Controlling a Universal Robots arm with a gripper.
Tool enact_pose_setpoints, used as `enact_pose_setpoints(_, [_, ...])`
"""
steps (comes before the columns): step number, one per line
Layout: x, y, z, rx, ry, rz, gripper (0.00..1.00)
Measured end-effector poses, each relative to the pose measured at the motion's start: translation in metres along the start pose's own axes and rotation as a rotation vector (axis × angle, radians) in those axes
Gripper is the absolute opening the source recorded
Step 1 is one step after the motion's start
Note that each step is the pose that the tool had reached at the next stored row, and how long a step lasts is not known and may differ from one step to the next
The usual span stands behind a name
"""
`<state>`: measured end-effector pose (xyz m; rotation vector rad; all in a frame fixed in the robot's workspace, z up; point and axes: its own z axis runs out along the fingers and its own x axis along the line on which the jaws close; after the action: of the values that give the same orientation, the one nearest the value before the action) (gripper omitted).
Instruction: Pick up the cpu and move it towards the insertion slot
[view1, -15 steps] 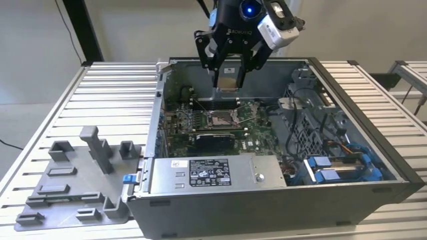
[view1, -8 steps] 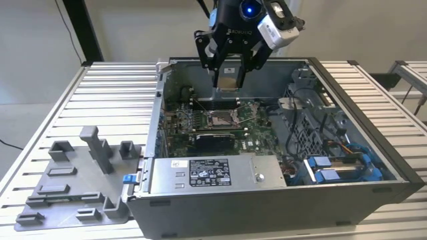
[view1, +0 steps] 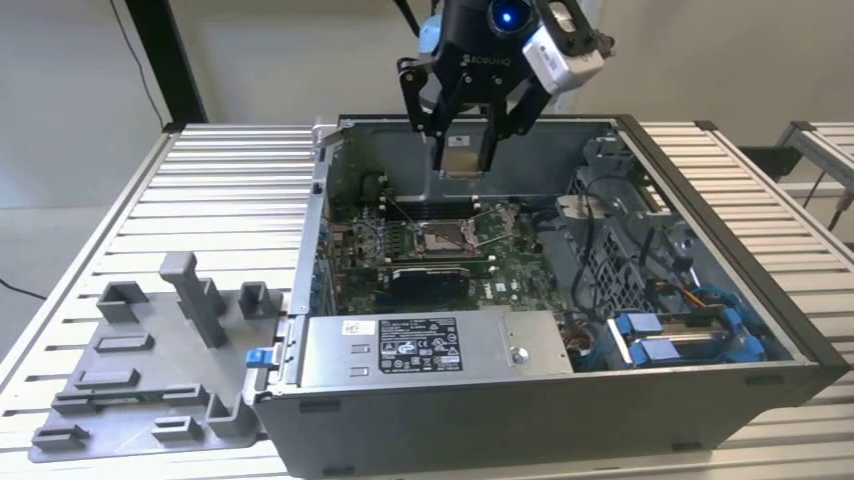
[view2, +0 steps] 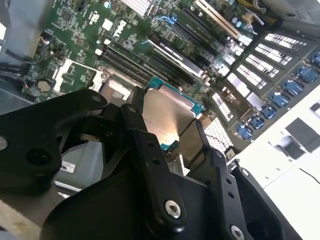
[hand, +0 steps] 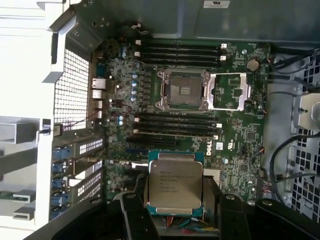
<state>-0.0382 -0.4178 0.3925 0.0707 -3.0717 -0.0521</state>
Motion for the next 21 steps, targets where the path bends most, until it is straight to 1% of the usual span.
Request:
enact_pose_setpoints(5, [-0.0048, 0.0144, 0.0014, 0.0001, 0.0001, 0.0, 0.0])
enact_pose_setpoints(17, [-0.0171, 0.0241, 0.0046, -0.0001, 0.0025, 0.0, 0.0])
enact_pose_setpoints(21, [-0.0197, 0.0313, 0.0059, 0.0, 0.0026, 0.0, 0.0])
